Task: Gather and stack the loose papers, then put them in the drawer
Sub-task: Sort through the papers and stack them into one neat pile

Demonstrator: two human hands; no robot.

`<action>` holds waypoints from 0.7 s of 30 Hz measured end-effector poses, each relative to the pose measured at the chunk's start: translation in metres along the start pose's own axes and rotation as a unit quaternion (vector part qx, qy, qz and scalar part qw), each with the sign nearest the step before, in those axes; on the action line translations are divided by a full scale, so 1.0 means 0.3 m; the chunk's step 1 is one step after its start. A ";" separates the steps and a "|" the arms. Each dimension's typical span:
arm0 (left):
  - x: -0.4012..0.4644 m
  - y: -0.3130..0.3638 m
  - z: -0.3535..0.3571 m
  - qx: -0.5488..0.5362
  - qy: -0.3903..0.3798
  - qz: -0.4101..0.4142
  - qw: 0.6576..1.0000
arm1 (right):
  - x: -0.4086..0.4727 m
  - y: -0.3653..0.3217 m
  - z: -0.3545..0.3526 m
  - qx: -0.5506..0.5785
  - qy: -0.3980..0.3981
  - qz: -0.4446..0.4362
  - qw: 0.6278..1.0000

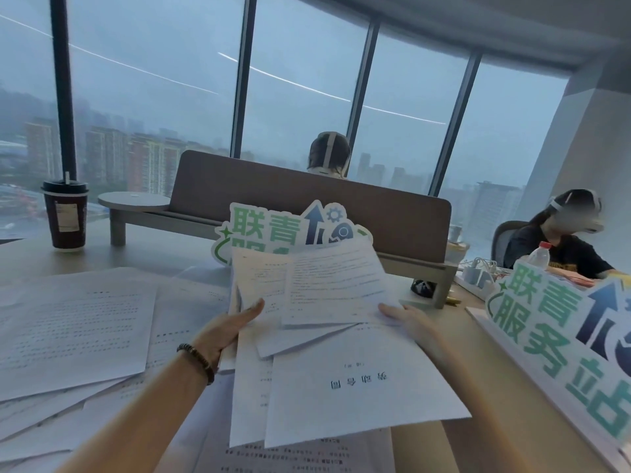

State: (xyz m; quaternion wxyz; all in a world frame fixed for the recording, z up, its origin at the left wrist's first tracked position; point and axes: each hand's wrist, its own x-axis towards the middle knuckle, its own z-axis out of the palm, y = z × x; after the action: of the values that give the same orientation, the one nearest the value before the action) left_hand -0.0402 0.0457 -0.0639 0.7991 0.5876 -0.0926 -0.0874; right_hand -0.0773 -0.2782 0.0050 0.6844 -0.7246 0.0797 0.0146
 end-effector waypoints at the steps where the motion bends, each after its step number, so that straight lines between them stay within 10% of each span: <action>1: -0.007 -0.002 0.009 -0.012 -0.014 0.007 1.000 | -0.007 0.019 0.014 -0.003 -0.009 0.007 1.000; 21: -0.036 -0.007 0.042 0.041 -0.001 -0.039 0.998 | 0.030 0.210 0.135 -0.162 0.061 -0.015 0.985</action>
State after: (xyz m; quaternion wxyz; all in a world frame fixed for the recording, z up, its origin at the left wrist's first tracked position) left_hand -0.0539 0.0361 -0.0627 0.7699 0.6232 -0.0742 -0.1154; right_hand -0.0734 -0.2419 -0.0612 0.5519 -0.8265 0.1070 -0.0275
